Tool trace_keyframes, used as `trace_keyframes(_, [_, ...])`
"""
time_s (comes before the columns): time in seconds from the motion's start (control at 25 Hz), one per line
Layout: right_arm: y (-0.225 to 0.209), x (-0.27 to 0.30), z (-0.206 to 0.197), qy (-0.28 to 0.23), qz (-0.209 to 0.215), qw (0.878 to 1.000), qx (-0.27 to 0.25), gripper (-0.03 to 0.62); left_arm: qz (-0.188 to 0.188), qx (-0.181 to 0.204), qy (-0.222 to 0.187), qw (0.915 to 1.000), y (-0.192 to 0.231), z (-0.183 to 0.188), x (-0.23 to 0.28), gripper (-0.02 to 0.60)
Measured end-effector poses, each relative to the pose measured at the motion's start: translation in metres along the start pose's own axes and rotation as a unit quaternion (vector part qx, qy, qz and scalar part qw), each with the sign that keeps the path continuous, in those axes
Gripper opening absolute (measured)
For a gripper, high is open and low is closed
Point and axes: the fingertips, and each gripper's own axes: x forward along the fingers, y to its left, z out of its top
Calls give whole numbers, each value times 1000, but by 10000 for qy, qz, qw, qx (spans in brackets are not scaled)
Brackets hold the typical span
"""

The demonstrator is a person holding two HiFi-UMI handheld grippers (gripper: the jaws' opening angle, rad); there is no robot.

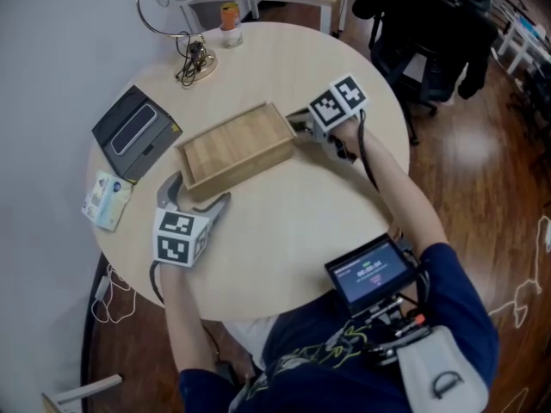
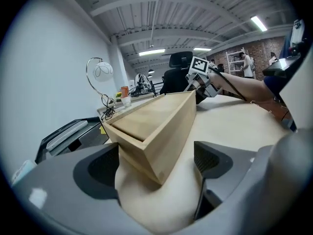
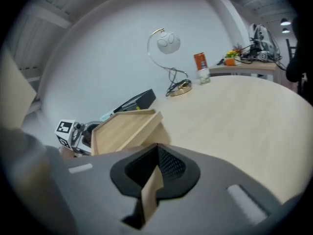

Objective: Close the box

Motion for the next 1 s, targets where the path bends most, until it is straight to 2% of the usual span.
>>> trace_keyframes(0.12, [17, 8, -2, 115, -14, 9996, -275, 0, 27, -149, -56, 9999, 0, 3, -2, 462])
trace_keyframes(0.24, [1, -11, 3, -135, -82, 9998, -74, 0, -29, -401, -346, 9986, 4, 9, -9, 462])
trace_keyframes(0.32, [-7, -40, 6, -571, -158, 9982, 102, 0, 244, -496, -665, 9963, 12, 12, -22, 456])
trace_keyframes(0.4, [11, -72, 5, -1307, 328, 9908, 144, 0, 583, -331, -839, 9942, 11, 8, -42, 442])
trace_keyframes(0.44, [31, -87, 3, -1719, 779, 9820, 26, 0, 663, -246, -907, 9934, 4, 5, -51, 399])
trace_keyframes(0.48, [57, -100, 0, -2110, 1300, 9686, -194, 0, 649, -238, -1047, 9921, -8, 5, -61, 323])
trace_keyframes(0.52, [86, -110, -5, -2447, 1835, 9509, -478, 0, 542, -317, -1279, 9898, -22, 10, -69, 208])
trace_keyframes(0.56, [116, -116, -11, -2699, 2327, 9310, -795, 0, 345, -453, -1587, 9857, -38, 20, -76, 66])
trace_keyframes(0.6, [143, -118, -20, -2838, 2724, 9126, -1116, 0, 68, -598, -1926, 9794, -54, 34, -82, 3])
trace_keyframes(0.64, [166, -114, -31, -2853, 2996, 8993, -1419, 0, -261, -705, -2241, 9717, -70, 49, -85, 3])
trace_keyframes(0.68, [185, -104, -42, -2759, 3149, 8922, -1696, 0, -595, -753, -2492, 9637, -85, 61, -85, 3])
trace_keyframes(0.72, [198, -91, -53, -2582, 3179, 8911, -1953, 0, -894, -757, -2642, 9573, -98, 68, -83, 3])
trace_keyframes(0.76, [207, -74, -64, -2333, 3078, 8959, -2194, 0, -1147, -748, -2648, 9545, -108, 68, -77, 3])
trace_keyframes(0.8, [212, -56, -73, -2024, 2851, 9050, -2425, 0, -1362, -769, -2477, 9561, -116, 62, -67, 3])
trace_keyframes(0.88, [210, -29, -87, -1499, 2253, 9225, -2753, 0, -1641, -912, -1837, 9649, -129, 47, -45, 2])
trace_keyframes(0.92, [206, -26, -87, -1456, 2067, 9262, -2798, 0, -1683, -961, -1614, 9677, -132, 44, -39, 1])
trace_keyframes(1.0, [203, -30, -84, -1571, 1993, 9263, -2786, 0, -1669, -968, -1513, 9695, -131, 43, -36, 0])
